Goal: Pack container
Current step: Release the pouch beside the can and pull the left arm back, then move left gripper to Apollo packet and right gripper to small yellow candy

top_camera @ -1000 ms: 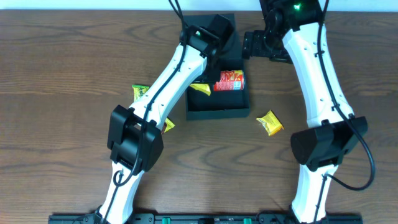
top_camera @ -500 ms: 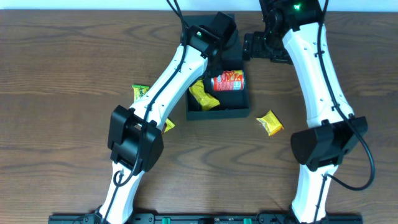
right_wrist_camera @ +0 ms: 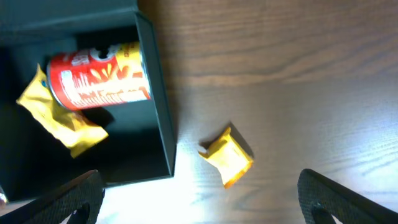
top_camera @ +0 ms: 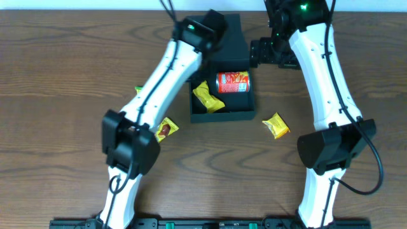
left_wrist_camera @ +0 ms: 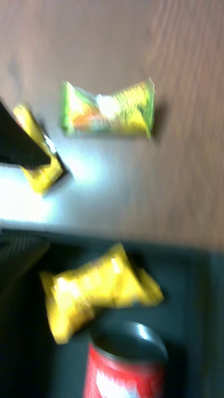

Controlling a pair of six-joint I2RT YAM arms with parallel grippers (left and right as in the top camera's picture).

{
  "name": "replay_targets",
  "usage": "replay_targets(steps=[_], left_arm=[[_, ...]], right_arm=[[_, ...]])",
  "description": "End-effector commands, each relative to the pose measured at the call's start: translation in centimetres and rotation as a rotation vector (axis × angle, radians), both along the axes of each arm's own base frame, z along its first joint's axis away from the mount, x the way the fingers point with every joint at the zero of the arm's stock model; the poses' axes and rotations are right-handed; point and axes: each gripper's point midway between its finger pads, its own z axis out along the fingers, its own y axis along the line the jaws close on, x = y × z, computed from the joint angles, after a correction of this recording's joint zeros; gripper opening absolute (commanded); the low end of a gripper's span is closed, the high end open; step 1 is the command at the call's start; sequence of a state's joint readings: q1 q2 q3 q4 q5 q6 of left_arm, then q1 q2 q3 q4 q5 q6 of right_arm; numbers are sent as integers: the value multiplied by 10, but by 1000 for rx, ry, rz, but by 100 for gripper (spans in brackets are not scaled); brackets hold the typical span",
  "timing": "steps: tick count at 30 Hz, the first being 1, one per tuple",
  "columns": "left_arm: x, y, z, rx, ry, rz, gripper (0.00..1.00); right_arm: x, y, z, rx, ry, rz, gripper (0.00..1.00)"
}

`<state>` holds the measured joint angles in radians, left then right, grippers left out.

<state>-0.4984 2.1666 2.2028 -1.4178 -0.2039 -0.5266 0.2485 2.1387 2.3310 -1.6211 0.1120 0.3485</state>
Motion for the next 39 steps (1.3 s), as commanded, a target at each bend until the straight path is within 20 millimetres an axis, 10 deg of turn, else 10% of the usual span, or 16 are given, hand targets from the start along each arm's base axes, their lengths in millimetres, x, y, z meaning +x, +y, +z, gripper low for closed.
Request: replay_targets(steps=[1,9,15,20,25,30,35,39], left_arm=[[-4,47,74,36,-172,96,34],[-39,86,116,126,-178,63,83],[-63,83,91,134,-6,-50,85],[-90,67,93,28,89,-246,95],[-134,126,93,192,102,-152,95],[-185,153,49,80,143,52,95],[-173,132,-13,-128,43,158,95],[-155,126,-40,-163,-5,218,95]], right_arm=[[-5,-16,31,3,-71,-12,99],[-39,-61,80,-19,-128,11,99],[-69,-66,79,-96,-101,4,99],[-110,-78,48,-147,8,-55,99],[-151,-65,3,-61,34,-33,99],[-150,-58,-33,1,-13,-103,99],[-138,-51,-78,50,-16,-238,99],[-129,-37,-111,31,3,158,99]])
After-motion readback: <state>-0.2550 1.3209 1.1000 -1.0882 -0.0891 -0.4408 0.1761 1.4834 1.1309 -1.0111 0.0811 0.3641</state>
